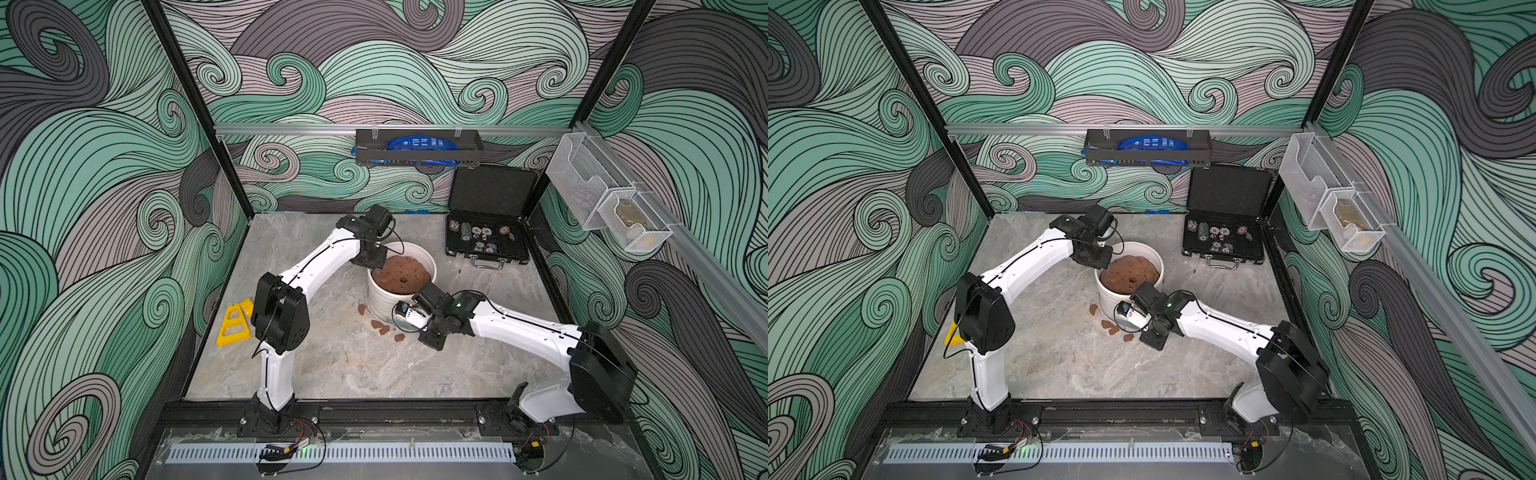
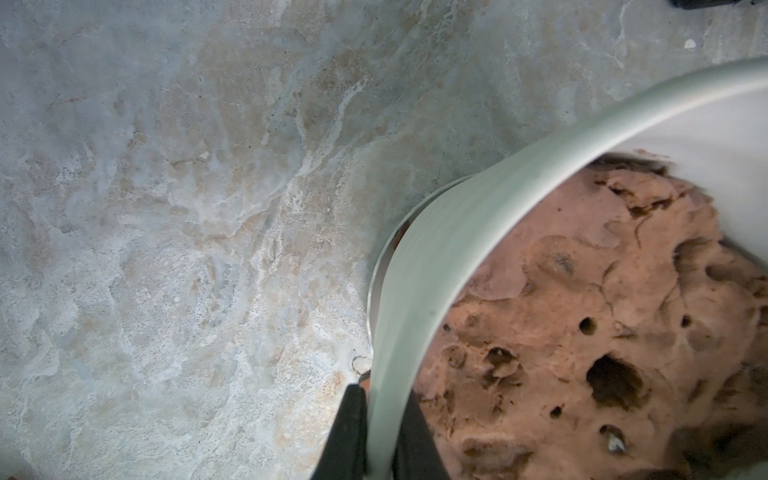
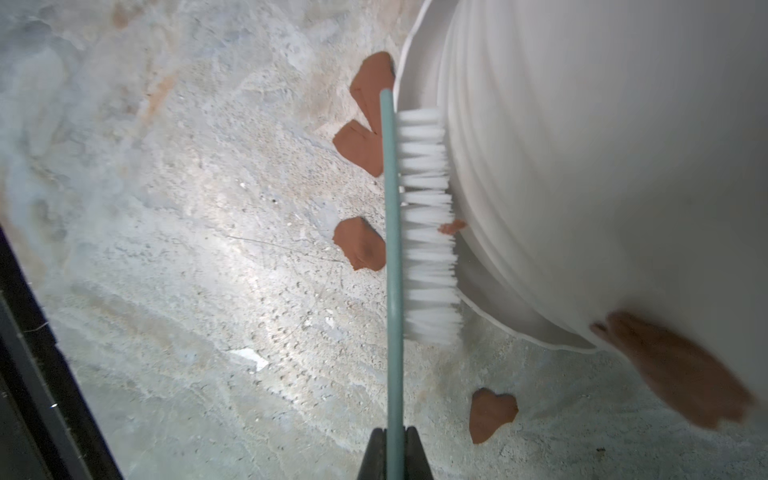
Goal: Scrub the dried mud off the ceramic pot
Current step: Brush off the soil from the pot.
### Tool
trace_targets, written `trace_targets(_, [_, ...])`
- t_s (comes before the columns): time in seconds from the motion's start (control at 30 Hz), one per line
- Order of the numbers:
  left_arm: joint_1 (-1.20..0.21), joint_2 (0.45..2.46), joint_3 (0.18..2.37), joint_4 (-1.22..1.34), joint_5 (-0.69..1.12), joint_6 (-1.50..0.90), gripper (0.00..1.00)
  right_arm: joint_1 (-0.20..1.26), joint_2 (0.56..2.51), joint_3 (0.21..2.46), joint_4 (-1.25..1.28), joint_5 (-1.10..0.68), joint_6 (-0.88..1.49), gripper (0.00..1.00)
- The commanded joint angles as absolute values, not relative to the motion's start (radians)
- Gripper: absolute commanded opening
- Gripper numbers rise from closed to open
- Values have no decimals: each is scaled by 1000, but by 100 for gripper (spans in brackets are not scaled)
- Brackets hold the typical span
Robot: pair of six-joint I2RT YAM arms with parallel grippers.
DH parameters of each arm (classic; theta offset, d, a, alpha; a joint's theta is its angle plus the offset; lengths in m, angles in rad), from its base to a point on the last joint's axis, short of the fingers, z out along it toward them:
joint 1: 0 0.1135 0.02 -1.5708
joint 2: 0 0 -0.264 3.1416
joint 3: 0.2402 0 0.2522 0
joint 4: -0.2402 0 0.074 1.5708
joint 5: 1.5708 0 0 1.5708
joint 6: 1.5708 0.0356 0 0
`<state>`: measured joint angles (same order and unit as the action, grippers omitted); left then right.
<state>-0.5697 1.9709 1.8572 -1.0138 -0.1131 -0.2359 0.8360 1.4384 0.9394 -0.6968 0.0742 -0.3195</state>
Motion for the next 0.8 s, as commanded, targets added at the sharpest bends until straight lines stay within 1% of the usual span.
trace_targets(0.0, [-562, 2005, 1893, -1035, -63, -140, 14, 852, 1342, 952, -718, 28, -355, 0])
trace_targets(0.13, [-558, 2014, 1907, -1042, 17, -40, 14, 814, 1270, 939, -686, 21, -359, 0])
trace_targets(0.3, [-553, 2023, 1917, -1050, 32, 55, 14, 773, 1301, 963, -676, 42, -343, 0])
trace_targets(0.47, [-539, 2036, 1931, -1055, 61, 104, 13, 774, 1352, 963, -682, 56, -343, 0])
trace_targets(0.67, [-527, 2056, 1946, -1065, 100, 128, 14, 813, 1338, 930, -672, 50, -357, 0])
trace_targets(0.77, [-526, 2060, 1951, -1067, 99, 168, 14, 824, 1318, 943, -675, -4, -365, 0])
